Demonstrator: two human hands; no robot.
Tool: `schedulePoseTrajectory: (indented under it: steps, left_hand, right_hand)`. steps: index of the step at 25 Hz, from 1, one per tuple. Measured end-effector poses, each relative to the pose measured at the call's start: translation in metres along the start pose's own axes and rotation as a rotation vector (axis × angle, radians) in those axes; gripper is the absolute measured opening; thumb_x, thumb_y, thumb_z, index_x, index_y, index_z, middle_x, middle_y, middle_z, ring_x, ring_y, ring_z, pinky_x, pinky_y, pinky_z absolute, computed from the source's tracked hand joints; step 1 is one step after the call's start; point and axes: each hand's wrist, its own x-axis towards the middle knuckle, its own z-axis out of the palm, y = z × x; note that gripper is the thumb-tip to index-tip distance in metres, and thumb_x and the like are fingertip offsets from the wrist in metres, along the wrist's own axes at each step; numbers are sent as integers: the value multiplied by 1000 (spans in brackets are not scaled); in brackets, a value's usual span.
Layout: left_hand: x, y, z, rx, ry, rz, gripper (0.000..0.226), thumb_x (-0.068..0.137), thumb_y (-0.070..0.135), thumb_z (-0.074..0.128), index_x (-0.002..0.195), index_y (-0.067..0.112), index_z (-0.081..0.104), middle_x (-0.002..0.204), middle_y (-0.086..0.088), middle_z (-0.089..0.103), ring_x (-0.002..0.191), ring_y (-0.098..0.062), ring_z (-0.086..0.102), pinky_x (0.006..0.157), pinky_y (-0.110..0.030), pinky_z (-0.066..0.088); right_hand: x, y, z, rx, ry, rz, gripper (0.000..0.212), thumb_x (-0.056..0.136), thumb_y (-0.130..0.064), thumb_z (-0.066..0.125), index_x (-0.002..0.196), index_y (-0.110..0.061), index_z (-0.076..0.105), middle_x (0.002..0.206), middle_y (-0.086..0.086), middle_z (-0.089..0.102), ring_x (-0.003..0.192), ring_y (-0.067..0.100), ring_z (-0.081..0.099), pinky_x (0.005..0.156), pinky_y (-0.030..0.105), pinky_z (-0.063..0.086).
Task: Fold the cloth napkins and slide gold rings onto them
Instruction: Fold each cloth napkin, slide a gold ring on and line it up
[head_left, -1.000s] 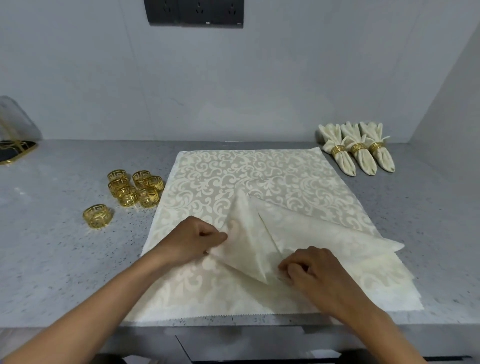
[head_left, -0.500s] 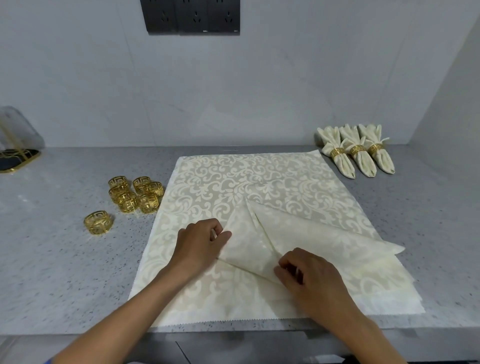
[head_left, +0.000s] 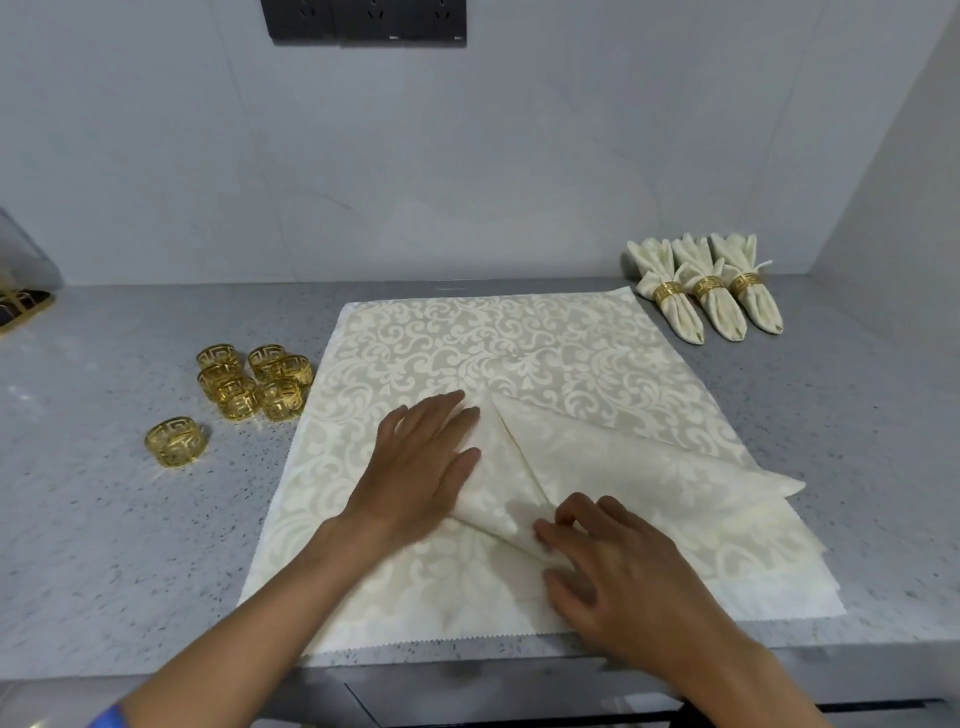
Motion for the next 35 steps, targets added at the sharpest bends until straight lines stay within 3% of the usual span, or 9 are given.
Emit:
schedulePoseTrajectory:
  steps: [3,8,12,16,21,25,28,31,35]
  left_hand:
    - [-29,17,-9,-19,169,7,34,97,40,39,111,26,66,124,12,57,117,-12,46,92,-32,28]
    - [-44,19,-33,-82,68,-47,38,93,44,35,92,30,70,95,21,60,92,-6,46,80,-29,34]
    - [-69,36,-37,-203,-20,-114,37,95,47,38,89,27,68,89,16,64,89,-5,48,79,-23,40]
    - [-95,61,-22,-283,53,-210,33,90,60,51,98,32,66,101,27,61,96,1,46,80,-13,35]
    - [-106,74,-3,-264,95,-218,31,79,54,62,99,31,70,119,20,59,105,0,39,88,-12,31]
    - [-111,63,-9,-300,47,-183,7,88,35,70,94,37,71,127,23,55,111,7,38,92,-5,28]
    - [-113,61,-8,-275,95,-157,9,91,34,66,97,33,72,128,25,52,110,7,44,90,-9,33]
    - [-114,59,-3,-200,196,-18,21,90,35,56,90,23,73,108,13,62,96,-5,53,82,-17,41]
    - [-114,59,-4,-180,222,29,17,91,25,50,85,22,66,86,17,59,81,-7,51,78,-17,38]
  right_hand:
    - [7,-4,-8,-136,-29,-55,5,79,-19,63,74,-20,62,76,-4,52,60,15,47,50,29,44]
    - [16,-73,0,-15,-65,8,20,62,-19,76,58,-19,56,64,-2,49,46,15,44,42,26,30]
    - [13,-104,0,187,-79,53,13,82,-31,59,72,-22,62,69,-7,53,53,11,50,44,24,33]
    - [-22,-35,-46,256,-10,300,16,95,-37,51,86,-30,62,80,-15,59,69,4,56,58,21,44]
    - [-57,30,-79,89,-361,593,35,86,-68,46,85,-33,42,68,-9,60,58,3,54,55,23,43]
    - [-69,33,-90,433,-566,608,38,83,-70,50,89,-32,47,67,-10,67,55,5,56,60,26,46]
    - [-76,30,-85,671,-691,571,26,88,-51,65,101,-35,50,62,-15,60,55,2,50,58,20,38]
    - [-72,36,-88,1091,-551,639,29,88,-13,71,110,-28,60,67,14,56,60,23,48,58,28,40]
    - [-34,47,-94,1610,-302,733,18,81,-13,63,94,-3,71,94,30,63,70,39,63,46,32,49]
